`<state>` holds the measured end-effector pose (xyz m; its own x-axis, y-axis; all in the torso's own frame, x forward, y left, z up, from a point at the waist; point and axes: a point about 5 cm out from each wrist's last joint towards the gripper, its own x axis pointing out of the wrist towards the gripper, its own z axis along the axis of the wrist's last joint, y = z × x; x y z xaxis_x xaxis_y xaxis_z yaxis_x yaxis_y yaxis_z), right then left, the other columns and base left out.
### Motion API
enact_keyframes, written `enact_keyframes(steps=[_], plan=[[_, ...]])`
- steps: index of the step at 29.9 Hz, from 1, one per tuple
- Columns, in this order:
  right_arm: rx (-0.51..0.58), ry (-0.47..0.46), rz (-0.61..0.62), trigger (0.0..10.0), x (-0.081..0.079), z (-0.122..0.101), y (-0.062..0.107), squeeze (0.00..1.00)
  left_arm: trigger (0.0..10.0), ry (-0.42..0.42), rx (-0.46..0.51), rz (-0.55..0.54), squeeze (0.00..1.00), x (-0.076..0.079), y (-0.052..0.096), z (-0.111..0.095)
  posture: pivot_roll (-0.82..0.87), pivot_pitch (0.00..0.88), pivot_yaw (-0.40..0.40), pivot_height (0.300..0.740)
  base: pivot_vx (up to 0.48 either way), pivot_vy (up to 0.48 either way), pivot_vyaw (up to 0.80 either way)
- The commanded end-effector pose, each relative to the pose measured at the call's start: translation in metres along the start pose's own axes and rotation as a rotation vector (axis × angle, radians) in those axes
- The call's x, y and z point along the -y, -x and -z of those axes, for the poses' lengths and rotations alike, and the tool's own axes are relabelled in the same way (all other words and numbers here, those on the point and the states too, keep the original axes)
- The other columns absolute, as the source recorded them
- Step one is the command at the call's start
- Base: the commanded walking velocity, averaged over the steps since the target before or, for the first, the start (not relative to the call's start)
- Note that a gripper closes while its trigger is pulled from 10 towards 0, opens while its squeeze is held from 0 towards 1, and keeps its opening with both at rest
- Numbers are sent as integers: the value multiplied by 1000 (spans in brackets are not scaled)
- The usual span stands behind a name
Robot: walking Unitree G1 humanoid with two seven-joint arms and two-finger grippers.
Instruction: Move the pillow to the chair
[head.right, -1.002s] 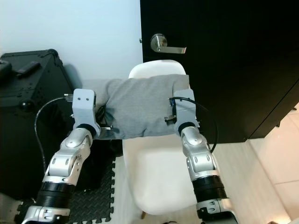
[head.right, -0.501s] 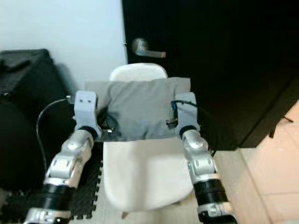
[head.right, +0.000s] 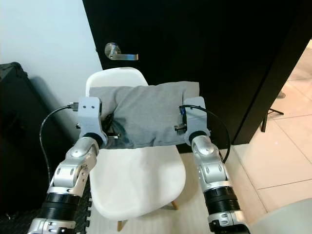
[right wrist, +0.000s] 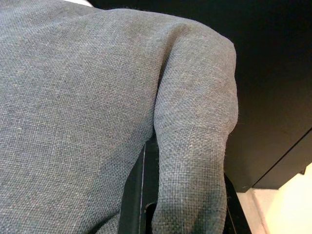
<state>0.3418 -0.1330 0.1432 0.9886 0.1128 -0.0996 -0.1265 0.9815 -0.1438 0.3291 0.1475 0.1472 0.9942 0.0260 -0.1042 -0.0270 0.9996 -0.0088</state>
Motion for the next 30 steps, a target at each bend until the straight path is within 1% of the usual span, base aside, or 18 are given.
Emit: enact_keyframes(steps=[1, 5, 6, 7, 9, 12, 14, 15, 16, 17, 19, 24, 26, 30], plan=[[27, -3, -29, 10000, -7, -5, 0, 0, 10000, -3, 48, -18, 0, -4, -1, -9, 27, 50, -2, 740, 0, 0, 0], [21, -10, -36, 10000, -8, -3, -1, 0, 10000, -12, 39, -12, 0, -3, -1, -7, 28, 47, -2, 740, 0, 0, 0], [3, -6, -97, 10000, -14, 2, -4, 0, 10000, -32, 17, 2, 0, -2, -2, 2, 27, 41, -2, 740, 0, 0, 0], [3, -6, -97, 10000, -14, 2, -4, 0, 10000, -32, 17, 2, 0, -2, -2, 2, 27, 41, -2, 740, 0, 0, 0], [-17, 6, -130, 10000, -16, 9, -7, 0, 10000, -50, -2, 14, 0, -2, -4, 11, 26, 40, -1, 740, 0, 0, 0], [-25, 14, -131, 10000, -14, 12, -10, 0, 10000, -49, 3, 19, 0, -3, -5, 12, 32, 36, -4, 740, 0, 0, 0], [-38, 0, -130, 10000, -13, 16, -11, 0, 10000, -34, 22, 22, 0, -4, -5, 14, 37, 34, -8, 740, 0, 0, 0], [-40, -34, -131, 10000, -13, 18, -10, 0, 10000, -21, 25, 29, 0, -5, -5, 20, 45, 30, -24, 735, 0, 0, 0], [-40, -34, -131, 10000, -13, 18, -10, 0, 10000, -21, 25, 29, 0, -5, -5, 20, 45, 30, -24, 735, 0, 0, 0], [-42, -58, -132, 10000, -13, 19, -10, 0, 10000, -13, 26, 33, 0, -5, -5, 25, 43, 30, -25, 730, 0, 0, 0], [-50, -43, -126, 10000, -15, 22, -9, 0, 10000, -29, 0, 33, 0, -6, -5, 35, 30, 38, -17, 720, 0, 0, 0], [-53, -34, -114, 10000, -15, 24, -8, 0, 10000, -37, -2, 28, 0, -5, -5, 34, 34, 43, -15, 710, 0, 0, 0], [-50, -50, -103, 10000, -13, 26, -7, 0, 10000, -55, 11, 49, 0, -2, -4, 30, 34, 52, -9, 700, 0, 0, 0], [-48, -54, -97, 10000, -12, 27, -7, 0, 10000, -70, 7, 64, 0, 1, -1, 31, 32, 53, -7, 690, 0, 0, 0]])
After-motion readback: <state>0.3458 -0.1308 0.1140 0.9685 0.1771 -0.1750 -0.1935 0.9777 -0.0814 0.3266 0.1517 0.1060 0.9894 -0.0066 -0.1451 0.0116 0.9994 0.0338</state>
